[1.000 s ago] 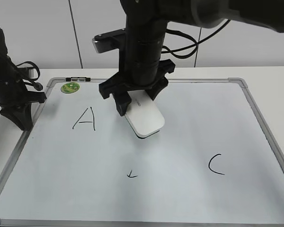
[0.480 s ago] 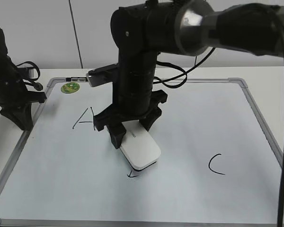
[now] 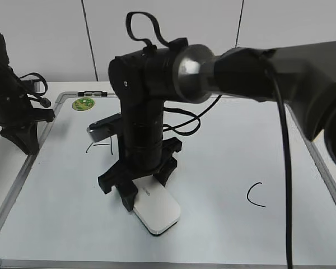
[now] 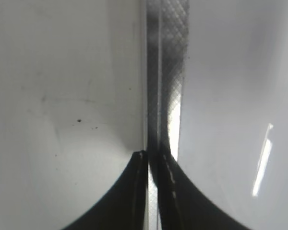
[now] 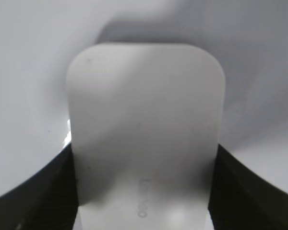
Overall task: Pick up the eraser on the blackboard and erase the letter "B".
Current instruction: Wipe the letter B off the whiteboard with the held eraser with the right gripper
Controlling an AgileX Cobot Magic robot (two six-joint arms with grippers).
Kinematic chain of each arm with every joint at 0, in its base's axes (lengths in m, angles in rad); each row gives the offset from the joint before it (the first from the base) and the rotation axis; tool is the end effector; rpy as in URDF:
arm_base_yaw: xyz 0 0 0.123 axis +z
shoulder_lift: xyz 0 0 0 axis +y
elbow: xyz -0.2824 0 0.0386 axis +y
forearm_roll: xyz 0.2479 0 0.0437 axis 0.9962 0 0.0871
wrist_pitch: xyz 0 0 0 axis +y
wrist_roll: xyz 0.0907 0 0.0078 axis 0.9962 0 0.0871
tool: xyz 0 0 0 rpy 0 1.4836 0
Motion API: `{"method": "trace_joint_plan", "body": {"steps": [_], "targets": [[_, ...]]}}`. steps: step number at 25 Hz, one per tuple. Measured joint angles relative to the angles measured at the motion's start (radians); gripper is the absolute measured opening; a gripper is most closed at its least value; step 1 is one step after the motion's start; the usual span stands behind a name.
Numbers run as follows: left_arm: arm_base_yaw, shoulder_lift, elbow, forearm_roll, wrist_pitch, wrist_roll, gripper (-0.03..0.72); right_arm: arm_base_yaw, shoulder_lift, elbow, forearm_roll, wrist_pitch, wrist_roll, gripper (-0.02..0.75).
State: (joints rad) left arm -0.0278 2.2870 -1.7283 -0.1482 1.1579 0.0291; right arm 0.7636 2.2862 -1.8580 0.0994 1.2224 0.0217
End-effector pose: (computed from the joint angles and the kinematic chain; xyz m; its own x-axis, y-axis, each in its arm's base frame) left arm 0.4423 -0.0246 0.1263 -0.9983 -0.0027 0.0586 -0.0105 0.9910 -0.1333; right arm 0.3255 0.3234 0.1570 -0.7596 -0.6504 -0.0038 -0.6478 0.7560 0.0936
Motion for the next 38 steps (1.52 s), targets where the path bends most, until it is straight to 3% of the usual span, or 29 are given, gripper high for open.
{"method": "trace_joint_plan", "body": {"steps": [11,26,38], "targets": [[0.000,0.000,0.000,-0.004,-0.002,0.000,0.050,0.008,0.012,0.001,-0.080,0.000,0.061,0.509],[0.000,0.000,0.000,0.010,0.002,0.000,0.055,0.004,0.012,0.001,-0.106,0.000,0.086,0.509],[0.007,0.000,0.000,0.014,0.006,0.000,0.057,-0.098,0.012,-0.001,-0.099,0.000,0.088,0.509]]}}
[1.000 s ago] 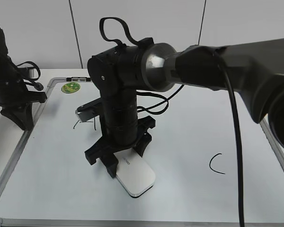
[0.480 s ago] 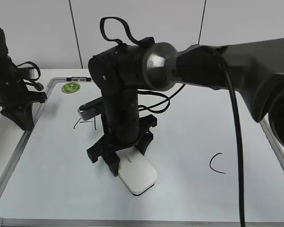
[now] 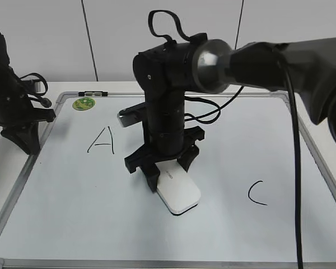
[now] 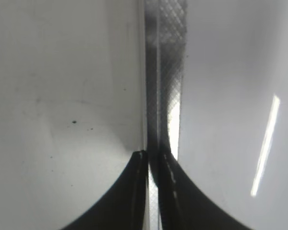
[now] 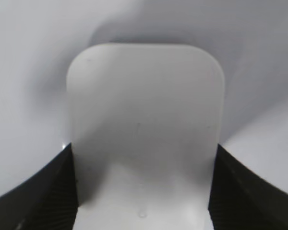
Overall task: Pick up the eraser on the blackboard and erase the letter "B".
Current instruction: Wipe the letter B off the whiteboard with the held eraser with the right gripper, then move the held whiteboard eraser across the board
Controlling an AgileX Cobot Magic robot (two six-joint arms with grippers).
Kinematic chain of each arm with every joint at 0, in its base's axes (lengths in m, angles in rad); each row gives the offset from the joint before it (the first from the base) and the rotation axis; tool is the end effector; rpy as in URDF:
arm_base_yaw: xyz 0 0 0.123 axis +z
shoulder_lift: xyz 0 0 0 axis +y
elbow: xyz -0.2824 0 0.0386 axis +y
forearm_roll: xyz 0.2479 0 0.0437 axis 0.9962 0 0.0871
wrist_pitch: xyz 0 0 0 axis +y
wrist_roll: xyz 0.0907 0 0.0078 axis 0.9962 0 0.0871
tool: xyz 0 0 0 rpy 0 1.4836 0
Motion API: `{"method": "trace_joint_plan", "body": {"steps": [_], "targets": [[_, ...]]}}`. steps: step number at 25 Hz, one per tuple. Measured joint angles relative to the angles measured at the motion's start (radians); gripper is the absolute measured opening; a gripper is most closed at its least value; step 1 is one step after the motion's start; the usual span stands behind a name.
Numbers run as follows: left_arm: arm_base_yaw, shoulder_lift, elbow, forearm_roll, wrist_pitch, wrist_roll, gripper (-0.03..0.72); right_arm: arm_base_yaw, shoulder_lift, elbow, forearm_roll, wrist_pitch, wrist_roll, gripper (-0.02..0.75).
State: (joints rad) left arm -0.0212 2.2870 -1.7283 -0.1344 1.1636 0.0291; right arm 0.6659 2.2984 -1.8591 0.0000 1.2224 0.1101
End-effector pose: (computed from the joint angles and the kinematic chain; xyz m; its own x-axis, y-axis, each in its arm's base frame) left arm 0.4419 -0.0206 0.1262 -0.9979 -0.0031 0.0639 -0.0108 0.9926 -0.1213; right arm 0.3610 0.2836 0.1513 -0.8495 -0.5276 0.0037 -0.5276 0.8495 -0.0004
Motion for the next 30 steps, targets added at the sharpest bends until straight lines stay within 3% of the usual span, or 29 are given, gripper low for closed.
{"method": "trace_joint_plan", "body": {"steps": [8,13,22,30], "targets": [[0.002,0.000,0.000,-0.002,0.004,0.000,0.060,-0.078,-0.042,0.008,-0.086,-0.002,0.000,0.509],[0.002,0.000,0.000,-0.002,0.004,0.000,0.062,-0.204,-0.144,0.008,-0.099,-0.002,0.000,0.509],[0.002,0.000,0.000,-0.003,0.004,0.000,0.063,-0.496,-0.188,0.100,-0.038,-0.002,-0.028,0.509],[0.002,0.000,0.000,-0.006,0.004,0.000,0.070,-0.634,-0.188,0.124,0.073,-0.002,-0.143,0.509]]}}
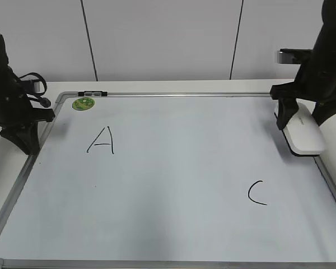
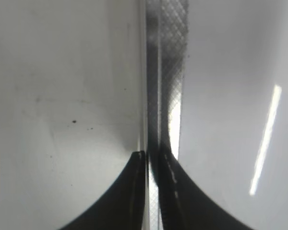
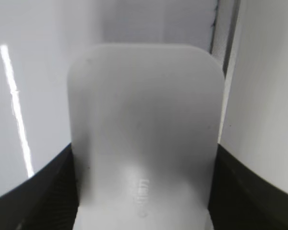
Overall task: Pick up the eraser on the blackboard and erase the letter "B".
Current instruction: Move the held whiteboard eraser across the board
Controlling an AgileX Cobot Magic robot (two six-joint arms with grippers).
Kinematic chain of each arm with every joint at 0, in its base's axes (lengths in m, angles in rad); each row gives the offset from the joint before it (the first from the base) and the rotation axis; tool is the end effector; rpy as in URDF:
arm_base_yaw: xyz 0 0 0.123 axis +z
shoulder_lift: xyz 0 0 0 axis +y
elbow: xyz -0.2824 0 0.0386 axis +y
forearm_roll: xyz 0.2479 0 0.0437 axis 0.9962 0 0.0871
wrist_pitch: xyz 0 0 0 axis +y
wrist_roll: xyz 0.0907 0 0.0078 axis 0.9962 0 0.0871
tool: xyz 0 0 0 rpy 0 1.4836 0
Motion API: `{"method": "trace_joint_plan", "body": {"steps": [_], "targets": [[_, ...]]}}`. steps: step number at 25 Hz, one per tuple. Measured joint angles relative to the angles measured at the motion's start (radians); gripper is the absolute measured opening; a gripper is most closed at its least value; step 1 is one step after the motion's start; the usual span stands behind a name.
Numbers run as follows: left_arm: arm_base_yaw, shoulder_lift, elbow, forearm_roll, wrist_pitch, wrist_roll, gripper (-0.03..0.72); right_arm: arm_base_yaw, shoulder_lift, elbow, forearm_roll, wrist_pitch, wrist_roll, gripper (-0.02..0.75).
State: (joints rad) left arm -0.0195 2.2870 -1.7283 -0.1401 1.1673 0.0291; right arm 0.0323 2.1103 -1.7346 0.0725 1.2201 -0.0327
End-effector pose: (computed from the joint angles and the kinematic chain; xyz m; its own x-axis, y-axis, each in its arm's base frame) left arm 0.4416 -0.0203 0.1262 -0.9977 -0.0065 0.0677 -0.0151 0.9919 -0.1264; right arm 0.4300 0.0201 0.2045 -0.9972 -0.0400 -0.0635 -0.0442 0.9967 0.0674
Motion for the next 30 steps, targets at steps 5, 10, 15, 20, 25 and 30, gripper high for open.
{"method": "trace_joint_plan", "body": {"steps": [5,10,15,20,25,30], "targets": [[0.000,0.000,-0.001,-0.002,0.000,0.000,0.072,-0.033,0.002,0.000,0.011,0.000,-0.037,0.509],[0.000,0.000,-0.001,-0.006,0.000,0.000,0.073,-0.038,0.039,0.000,0.017,0.000,-0.047,0.509],[0.002,0.001,-0.001,-0.011,0.000,0.000,0.073,-0.038,0.048,0.000,0.019,0.000,-0.047,0.509],[0.002,0.001,-0.001,-0.011,0.000,0.000,0.074,-0.038,0.051,0.000,0.019,0.000,-0.047,0.509],[0.002,0.001,-0.001,-0.012,0.000,0.000,0.076,-0.038,0.051,0.000,0.019,0.000,-0.047,0.509],[0.002,0.001,-0.001,-0.012,0.000,0.000,0.078,-0.038,0.076,0.000,0.017,0.000,-0.048,0.509]]}}
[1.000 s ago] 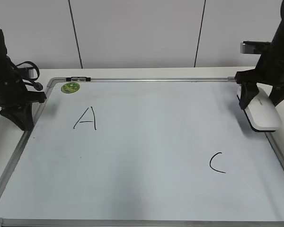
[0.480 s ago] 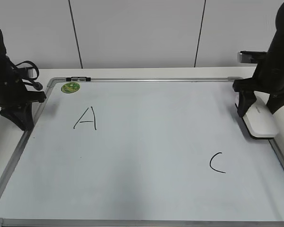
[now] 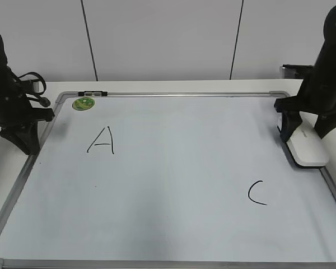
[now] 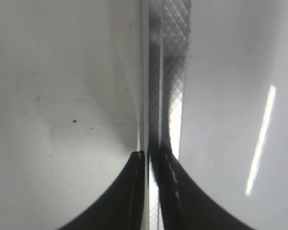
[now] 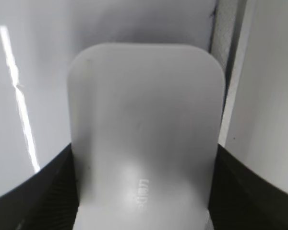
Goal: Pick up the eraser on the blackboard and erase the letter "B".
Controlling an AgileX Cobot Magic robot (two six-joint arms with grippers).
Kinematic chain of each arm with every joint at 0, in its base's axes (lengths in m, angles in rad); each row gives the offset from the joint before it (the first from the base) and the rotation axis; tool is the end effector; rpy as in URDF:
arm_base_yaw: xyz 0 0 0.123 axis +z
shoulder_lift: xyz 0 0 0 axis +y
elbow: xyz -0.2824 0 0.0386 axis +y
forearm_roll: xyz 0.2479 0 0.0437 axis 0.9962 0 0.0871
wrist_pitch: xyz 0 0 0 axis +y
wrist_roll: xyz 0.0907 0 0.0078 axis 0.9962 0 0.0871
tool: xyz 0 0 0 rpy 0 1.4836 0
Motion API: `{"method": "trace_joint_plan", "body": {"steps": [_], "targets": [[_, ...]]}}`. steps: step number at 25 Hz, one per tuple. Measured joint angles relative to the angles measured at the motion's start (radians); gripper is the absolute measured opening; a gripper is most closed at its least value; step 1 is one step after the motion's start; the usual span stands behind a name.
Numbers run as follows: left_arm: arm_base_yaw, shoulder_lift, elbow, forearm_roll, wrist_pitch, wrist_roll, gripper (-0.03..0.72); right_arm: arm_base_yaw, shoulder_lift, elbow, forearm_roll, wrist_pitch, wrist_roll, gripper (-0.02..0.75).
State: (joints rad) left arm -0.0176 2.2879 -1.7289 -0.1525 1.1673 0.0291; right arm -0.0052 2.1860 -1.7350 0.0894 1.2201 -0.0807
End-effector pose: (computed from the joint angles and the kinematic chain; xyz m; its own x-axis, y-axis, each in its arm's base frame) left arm 0.4418 -0.0205 0.1261 -0.9976 -0.0133 0.0683 -0.0226 0.9903 -0.1374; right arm 0.4355 0.0054 0.1719 -0.9990 -0.0445 0.0076 -0.0437 0.9955 0.0843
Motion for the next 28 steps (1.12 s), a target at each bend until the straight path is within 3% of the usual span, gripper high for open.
{"method": "trace_joint_plan", "body": {"steps": [8,17,20,25,28], "targets": [[0.002,0.000,0.000,0.000,0.000,0.000,0.081,0.000,0.028,0.000,-0.008,-0.004,0.000,0.519],[0.004,0.000,0.000,-0.003,0.000,0.000,0.093,0.000,0.029,-0.022,-0.017,-0.004,0.002,0.620],[0.004,0.000,-0.009,-0.003,0.011,0.000,0.155,0.000,0.011,-0.026,-0.021,-0.004,0.005,0.622],[0.004,-0.068,-0.017,0.004,0.031,0.000,0.361,0.000,-0.046,-0.028,-0.036,-0.004,0.054,0.620],[0.004,-0.139,-0.019,0.008,0.039,0.000,0.427,0.000,-0.086,-0.028,-0.037,-0.002,0.081,0.603]]}}
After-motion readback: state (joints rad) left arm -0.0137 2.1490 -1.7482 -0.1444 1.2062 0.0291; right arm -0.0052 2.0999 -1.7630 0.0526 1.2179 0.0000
